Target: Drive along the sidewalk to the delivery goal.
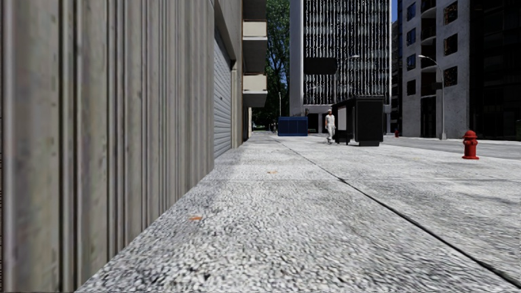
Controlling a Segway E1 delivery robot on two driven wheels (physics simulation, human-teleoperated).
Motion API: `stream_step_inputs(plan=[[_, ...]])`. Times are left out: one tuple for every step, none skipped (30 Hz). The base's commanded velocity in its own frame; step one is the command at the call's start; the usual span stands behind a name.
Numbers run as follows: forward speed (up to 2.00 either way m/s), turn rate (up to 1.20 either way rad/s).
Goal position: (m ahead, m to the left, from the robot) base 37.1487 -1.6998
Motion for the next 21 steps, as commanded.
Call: stream_step_inputs(plan=[[2.0, 0.0], [2.0, 0.0], [2.0, 0.0], [2.0, 0.0], [2.0, 0.0], [2.0, 0.0], [2.0, 0.0], [2.0, 0.0], [2.0, 0.0], [2.0, 0.0], [2.0, 0.0], [2.0, 0.0], [2.0, 0.0], [2.0, 0.0], [2.0, 0.0], [2.0, 0.0], [2.0, 0.0], [2.0, 0.0], [2.0, 0.0], [2.0, 0.0], [2.0, 0.0]])
